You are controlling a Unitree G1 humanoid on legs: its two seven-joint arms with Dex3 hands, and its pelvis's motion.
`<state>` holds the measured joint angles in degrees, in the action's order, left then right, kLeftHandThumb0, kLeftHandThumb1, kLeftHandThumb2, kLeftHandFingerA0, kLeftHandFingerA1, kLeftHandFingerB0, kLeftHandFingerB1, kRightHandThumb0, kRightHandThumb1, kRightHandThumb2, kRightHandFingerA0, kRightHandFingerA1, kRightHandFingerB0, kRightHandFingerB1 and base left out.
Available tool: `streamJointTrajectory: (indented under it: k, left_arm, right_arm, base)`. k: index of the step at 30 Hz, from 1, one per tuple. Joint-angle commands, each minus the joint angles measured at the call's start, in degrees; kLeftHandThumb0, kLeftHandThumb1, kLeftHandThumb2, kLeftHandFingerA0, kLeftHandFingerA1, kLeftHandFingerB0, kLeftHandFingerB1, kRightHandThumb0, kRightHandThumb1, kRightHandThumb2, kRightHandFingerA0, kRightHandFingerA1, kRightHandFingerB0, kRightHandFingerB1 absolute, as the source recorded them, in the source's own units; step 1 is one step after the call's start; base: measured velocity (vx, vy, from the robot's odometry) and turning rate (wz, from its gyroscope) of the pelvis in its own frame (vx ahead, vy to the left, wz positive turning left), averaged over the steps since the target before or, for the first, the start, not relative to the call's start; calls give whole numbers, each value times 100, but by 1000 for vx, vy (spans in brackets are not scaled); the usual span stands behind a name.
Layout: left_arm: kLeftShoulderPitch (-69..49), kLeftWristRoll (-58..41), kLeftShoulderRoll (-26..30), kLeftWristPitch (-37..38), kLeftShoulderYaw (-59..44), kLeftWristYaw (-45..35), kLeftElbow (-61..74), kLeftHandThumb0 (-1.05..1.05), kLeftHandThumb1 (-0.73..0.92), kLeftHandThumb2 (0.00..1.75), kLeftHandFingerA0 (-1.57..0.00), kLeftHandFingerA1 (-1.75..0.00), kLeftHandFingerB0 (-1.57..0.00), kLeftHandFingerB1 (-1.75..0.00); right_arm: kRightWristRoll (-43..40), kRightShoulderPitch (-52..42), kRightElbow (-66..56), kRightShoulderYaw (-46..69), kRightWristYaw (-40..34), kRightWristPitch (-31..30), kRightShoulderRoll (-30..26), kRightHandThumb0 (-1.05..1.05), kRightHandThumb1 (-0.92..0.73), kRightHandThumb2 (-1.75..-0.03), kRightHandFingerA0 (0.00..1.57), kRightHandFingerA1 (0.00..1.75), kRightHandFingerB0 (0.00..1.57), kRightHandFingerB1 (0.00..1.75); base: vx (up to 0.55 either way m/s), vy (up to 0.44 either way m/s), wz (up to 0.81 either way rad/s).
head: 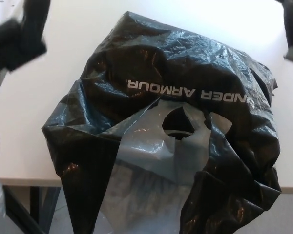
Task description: A plastic bag is kept infront of the robot in the middle of the desk and the robot uses both its hands to grab it from the top and lifts it up and then releases it.
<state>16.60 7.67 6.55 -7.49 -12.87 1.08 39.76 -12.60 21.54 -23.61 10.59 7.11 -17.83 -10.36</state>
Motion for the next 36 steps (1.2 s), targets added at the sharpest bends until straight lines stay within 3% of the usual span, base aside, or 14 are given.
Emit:
streamJointTrajectory:
  k: [1,3,7,9,10,12,14,15,16,18,20,25,26,36]
  left_arm:
    - [-4592,-2017,-622,2116,-1173,-1495,760,-69,66,103,0,-32,-5,-37]
    - [-5251,-2343,-845,2695,-1256,-1715,505,-64,88,66,-6,-28,-12,-27]
    - [-6681,-3077,-1300,4125,-1378,-2692,-884,-62,69,101,-3,-37,-5,-38]
    - [-6977,-3210,-1366,4307,-1352,-2942,-1250,-64,90,70,-13,-26,-12,-23]
    - [-7142,-3222,-1471,4483,-1349,-3008,-1580,-32,62,114,0,-50,0,-48]
    - [-7404,-3228,-1701,4807,-1329,-3088,-2208,-30,65,116,-1,-50,0,-47]
    - [-7558,-3273,-1878,4838,-1405,-3146,-2643,-57,87,67,-17,-30,-18,-27]
    - [-7655,-3314,-1915,4855,-1472,-3283,-2974,-33,60,113,0,-50,0,-48]
    - [-7747,-3425,-1941,4851,-1552,-3486,-3188,-32,61,114,-1,-50,0,-47]
    - [-7863,-3674,-2013,4859,-1681,-3791,-3386,-31,64,115,-1,-50,0,-47]
    - [-7874,-3775,-2040,4885,-1818,-3821,-3480,-60,89,67,-18,-32,-18,-27]
    - [-7620,-3717,-1938,4799,-1891,-3599,-3604,-61,87,66,-22,-33,-20,-27]
    - [-7538,-3635,-1903,4810,-1885,-3486,-3636,-61,87,66,-24,-34,-20,-27]
    - [-7275,-3435,-1660,4816,-1811,-3334,-3713,-62,72,95,-24,-45,-16,-41]
  right_arm:
    - [981,-3954,-1111,276,857,3494,-92,-89,-79,-109,0,12,0,6]
    - [1073,-4575,-1007,255,820,3963,25,-89,-80,-110,0,16,0,6]
    - [1278,-5674,17,44,745,5305,154,-87,-79,-107,0,9,0,8]
    - [1338,-5846,290,-54,719,5561,125,-76,-72,-95,0,7,0,0]
    - [1532,-5890,596,-131,592,5859,69,-86,-78,-104,0,12,0,4]
    - [1883,-5955,1143,-199,373,6370,-63,-80,-73,-102,0,19,0,16]
    - [2088,-6017,1594,-326,204,6734,-109,-76,-70,-102,0,23,0,23]
    - [2275,-6160,1832,-409,61,6832,-165,-65,-86,-71,3,16,4,18]
    - [2568,-6359,2001,-405,-160,6908,-269,-65,-83,-77,1,16,1,12]
    - [2903,-6653,2216,-382,-422,7014,-402,-78,-70,-102,0,25,0,19]
    - [3467,-6779,2373,-539,-1024,6785,-562,-81,-72,-105,0,29,0,21]
    - [3270,-6185,2491,-842,-941,6186,-623,-66,-85,-80,0,17,0,11]
    - [3202,-6012,2501,-898,-902,5951,-624,-79,-78,-112,0,23,0,20]
    - [2732,-5795,2352,-1002,-478,5406,-707,-80,-79,-108,0,21,0,16]
  base:
    - [0,0,0]
    - [0,0,0]
    - [0,0,0]
    - [0,0,0]
    - [0,0,0]
    - [0,0,0]
    - [0,0,0]
    - [0,0,0]
    - [0,0,0]
    - [0,0,0]
    - [0,0,0]
    - [0,0,0]
    - [0,0,0]
    - [0,0,0]
